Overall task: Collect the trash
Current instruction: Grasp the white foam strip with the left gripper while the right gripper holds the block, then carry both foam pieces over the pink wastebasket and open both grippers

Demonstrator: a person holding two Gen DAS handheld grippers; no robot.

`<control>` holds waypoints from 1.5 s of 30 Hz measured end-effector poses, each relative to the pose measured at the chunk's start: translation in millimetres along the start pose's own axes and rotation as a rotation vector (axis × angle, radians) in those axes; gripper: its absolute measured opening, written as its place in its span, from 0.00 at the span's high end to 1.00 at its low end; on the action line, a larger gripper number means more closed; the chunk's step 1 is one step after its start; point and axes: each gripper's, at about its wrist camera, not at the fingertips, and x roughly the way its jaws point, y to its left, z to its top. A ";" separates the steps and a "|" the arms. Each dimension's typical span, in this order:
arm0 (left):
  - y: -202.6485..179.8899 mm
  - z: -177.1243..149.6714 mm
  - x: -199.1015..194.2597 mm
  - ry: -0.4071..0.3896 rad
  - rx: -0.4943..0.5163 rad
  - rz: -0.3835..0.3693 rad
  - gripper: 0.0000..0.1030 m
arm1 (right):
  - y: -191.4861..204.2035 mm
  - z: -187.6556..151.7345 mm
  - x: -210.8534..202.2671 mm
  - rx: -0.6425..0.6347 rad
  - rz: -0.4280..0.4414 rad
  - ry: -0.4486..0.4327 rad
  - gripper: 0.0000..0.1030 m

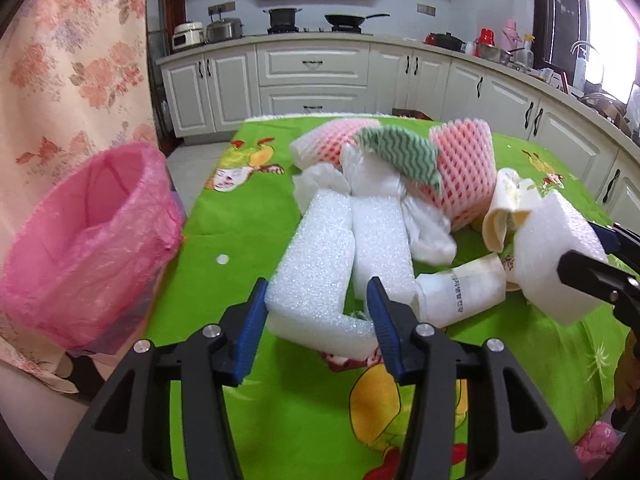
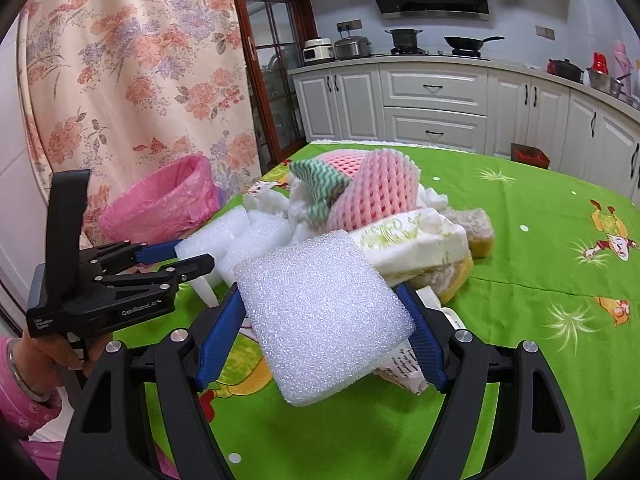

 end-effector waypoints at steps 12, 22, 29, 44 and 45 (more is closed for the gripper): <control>14.9 -4.6 -51.3 -0.064 -0.045 0.030 0.53 | 25.0 12.6 -4.5 -0.052 0.058 -0.041 0.30; 34.9 11.8 -84.0 -0.164 -0.099 0.041 0.53 | 46.6 51.6 17.0 -0.091 0.081 -0.077 0.30; 77.0 19.3 -110.7 -0.241 -0.170 0.110 0.53 | 90.3 84.2 48.1 -0.150 0.151 -0.098 0.30; 211.5 24.3 -99.2 -0.251 -0.362 0.191 0.52 | 186.4 147.6 160.7 -0.208 0.327 -0.042 0.29; 219.3 23.5 -93.9 -0.243 -0.365 0.200 0.52 | 190.1 149.8 167.2 -0.210 0.335 -0.037 0.29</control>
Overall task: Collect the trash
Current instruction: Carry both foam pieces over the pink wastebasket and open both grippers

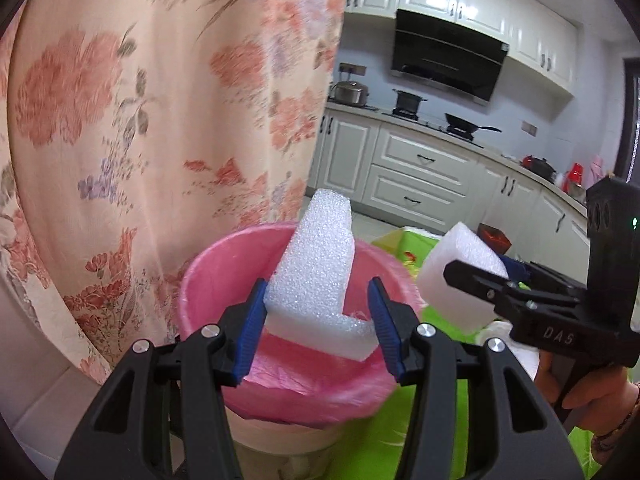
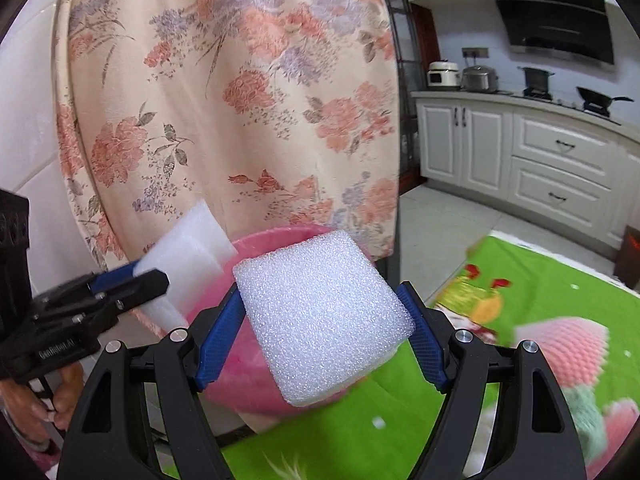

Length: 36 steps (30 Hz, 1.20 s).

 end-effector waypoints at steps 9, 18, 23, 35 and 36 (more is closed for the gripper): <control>27.8 -3.1 39.0 0.051 -0.003 0.043 0.48 | -2.7 10.3 55.4 0.026 0.049 0.063 0.25; 39.1 -4.3 42.2 0.056 -0.026 0.095 0.35 | -8.7 12.4 54.3 0.053 0.052 0.059 0.20; 27.1 -7.6 22.5 0.019 -0.015 0.145 0.17 | -12.6 4.0 23.6 0.053 -0.009 0.040 0.20; -65.3 -51.3 -13.6 -0.011 0.037 0.072 0.05 | -39.5 -65.1 -88.2 0.037 -0.251 0.030 0.18; -71.5 -53.6 -12.1 -0.005 0.032 0.060 0.05 | -44.4 -71.8 -97.8 0.047 -0.271 0.029 0.18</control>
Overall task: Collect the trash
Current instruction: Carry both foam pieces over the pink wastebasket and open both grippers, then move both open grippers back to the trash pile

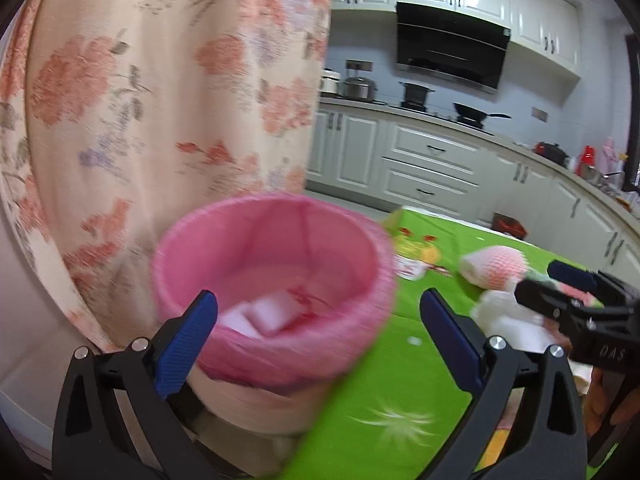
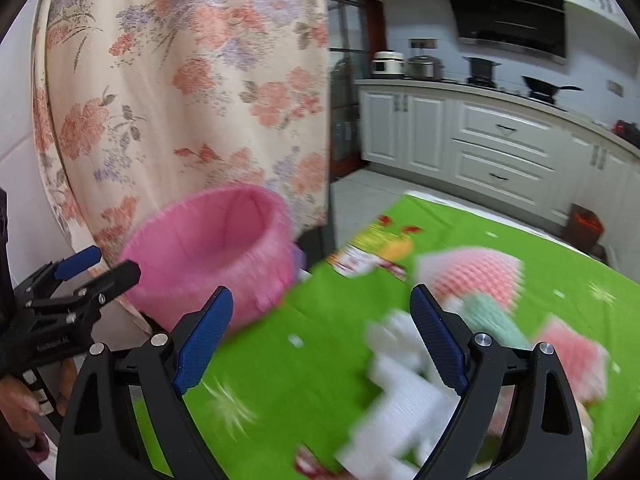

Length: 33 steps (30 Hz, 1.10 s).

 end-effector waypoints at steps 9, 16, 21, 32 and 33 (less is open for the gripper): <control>-65.0 -27.1 2.9 0.067 0.043 -0.105 0.05 | -67.7 -54.9 -59.4 0.125 -0.156 -0.002 0.18; -113.7 -51.3 7.3 0.119 0.120 -0.164 0.05 | -97.3 -94.0 -90.3 0.159 -0.251 0.019 0.18; -139.9 -62.5 11.9 0.138 0.178 -0.190 0.05 | -113.6 -116.7 -101.5 0.180 -0.292 0.046 0.18; -159.0 -70.5 21.6 0.158 0.226 -0.198 0.05 | -126.2 -136.0 -88.0 0.201 -0.292 0.105 0.18; -159.0 -70.6 23.0 0.161 0.223 -0.199 0.05 | -125.9 -137.3 -85.3 0.199 -0.291 0.115 0.18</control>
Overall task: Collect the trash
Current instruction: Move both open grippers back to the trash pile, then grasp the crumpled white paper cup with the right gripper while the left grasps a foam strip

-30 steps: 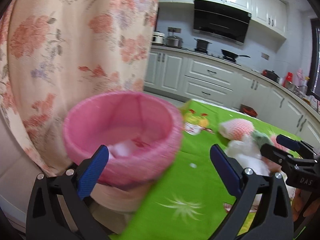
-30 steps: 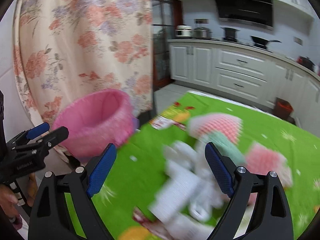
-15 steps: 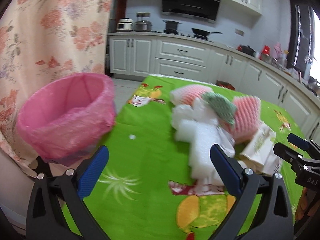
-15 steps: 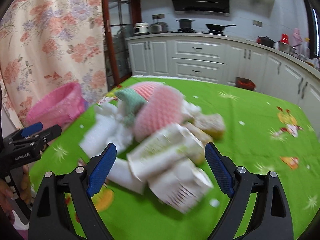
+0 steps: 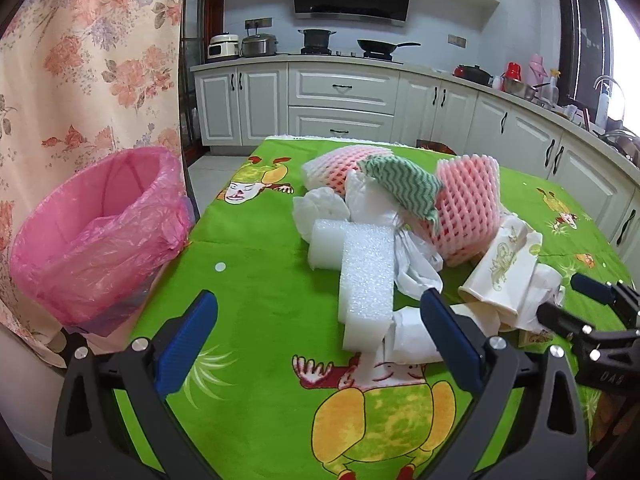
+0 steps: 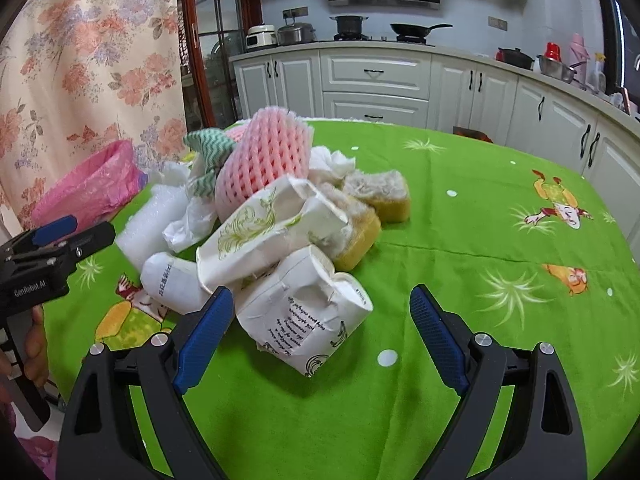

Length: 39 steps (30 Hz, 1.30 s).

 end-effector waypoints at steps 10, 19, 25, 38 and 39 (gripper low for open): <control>-12.3 -2.1 4.5 0.006 0.045 -0.013 0.05 | 1.9 -0.3 22.1 0.005 0.025 0.068 0.18; -17.0 -1.3 7.7 0.015 0.050 -0.017 0.05 | -7.4 -1.1 22.5 0.050 0.085 0.074 0.50; -25.0 8.1 21.7 0.006 0.059 -0.015 0.06 | -16.9 -4.7 11.2 0.057 0.058 0.046 0.50; -22.7 3.0 38.4 0.056 0.075 -0.024 0.68 | -40.1 -1.4 -15.9 0.121 0.036 -0.042 0.50; -23.4 3.3 34.7 0.045 0.076 -0.023 0.68 | -39.7 -0.3 -18.3 0.118 0.037 -0.053 0.50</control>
